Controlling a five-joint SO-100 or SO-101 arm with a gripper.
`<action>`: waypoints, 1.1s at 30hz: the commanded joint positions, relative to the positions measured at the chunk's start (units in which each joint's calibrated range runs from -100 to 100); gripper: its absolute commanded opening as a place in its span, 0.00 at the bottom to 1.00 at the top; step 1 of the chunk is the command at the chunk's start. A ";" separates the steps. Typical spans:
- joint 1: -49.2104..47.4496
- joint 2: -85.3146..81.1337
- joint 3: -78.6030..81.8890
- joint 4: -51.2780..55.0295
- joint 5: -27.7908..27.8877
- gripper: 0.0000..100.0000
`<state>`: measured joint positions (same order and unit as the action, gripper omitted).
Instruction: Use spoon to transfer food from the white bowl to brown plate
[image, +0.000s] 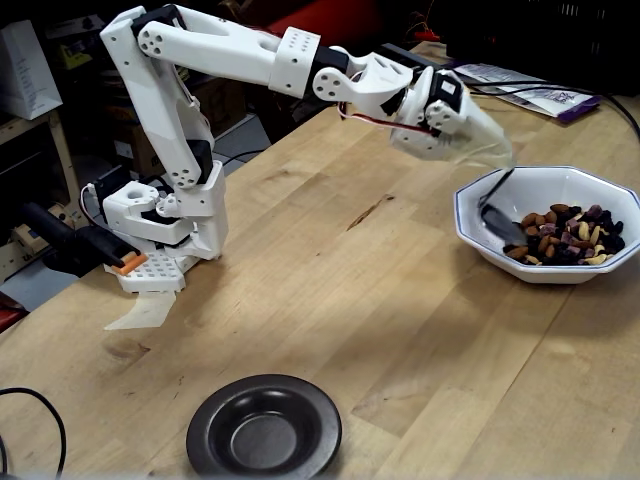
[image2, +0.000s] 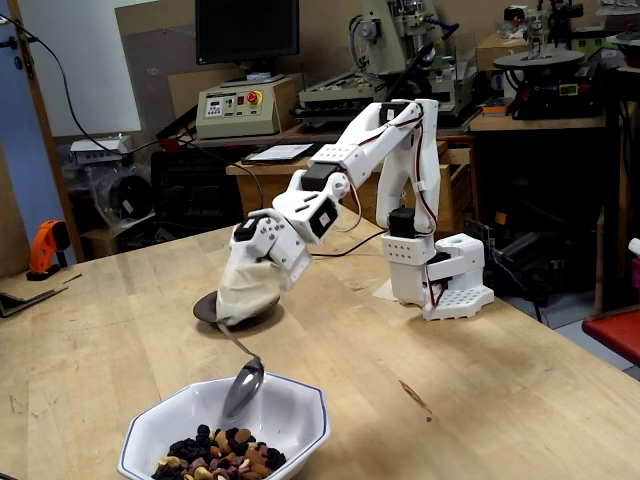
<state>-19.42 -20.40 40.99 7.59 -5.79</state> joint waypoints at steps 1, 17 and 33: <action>-0.51 -0.61 -4.53 0.55 0.15 0.04; -0.58 -1.21 -1.79 5.38 4.35 0.04; -0.29 -0.61 -1.26 5.61 4.30 0.04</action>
<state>-19.56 -20.40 40.40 13.13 -1.44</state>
